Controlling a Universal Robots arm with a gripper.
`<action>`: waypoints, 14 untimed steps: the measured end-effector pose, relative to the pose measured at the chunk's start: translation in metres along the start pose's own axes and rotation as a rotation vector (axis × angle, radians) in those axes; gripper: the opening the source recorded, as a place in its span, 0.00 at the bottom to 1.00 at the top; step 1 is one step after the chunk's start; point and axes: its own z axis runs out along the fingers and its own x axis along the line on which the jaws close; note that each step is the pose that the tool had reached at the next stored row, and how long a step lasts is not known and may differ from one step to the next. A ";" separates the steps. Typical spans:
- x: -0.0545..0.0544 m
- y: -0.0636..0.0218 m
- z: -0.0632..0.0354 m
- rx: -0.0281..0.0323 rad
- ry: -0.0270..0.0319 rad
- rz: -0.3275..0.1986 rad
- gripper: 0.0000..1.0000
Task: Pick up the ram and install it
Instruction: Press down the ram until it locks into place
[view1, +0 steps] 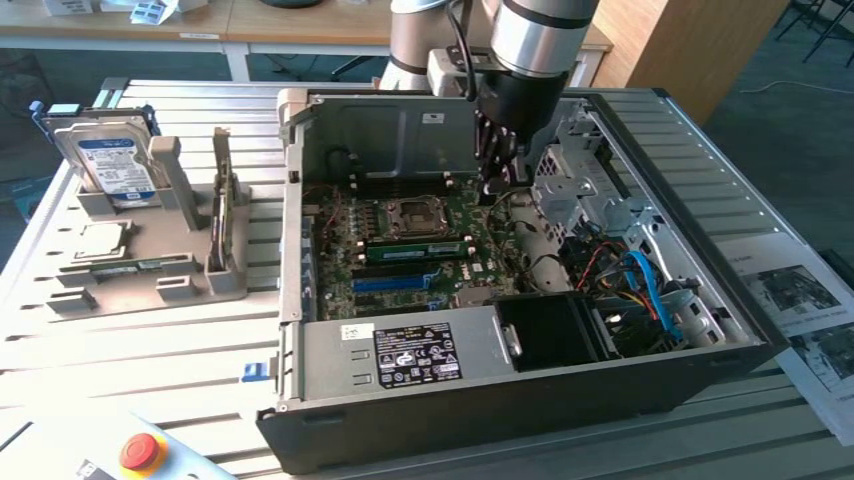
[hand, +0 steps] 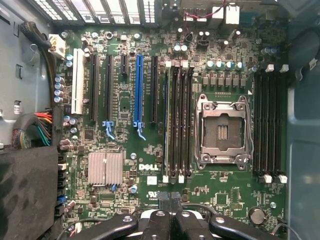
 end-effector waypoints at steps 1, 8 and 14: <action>0.000 0.0000 0.0006 0.0000 0.0000 0.000 0.11; 0.000 -0.0001 0.0042 0.0000 0.0000 0.000 0.11; 0.000 -0.0001 0.0067 0.0000 0.0002 0.000 0.11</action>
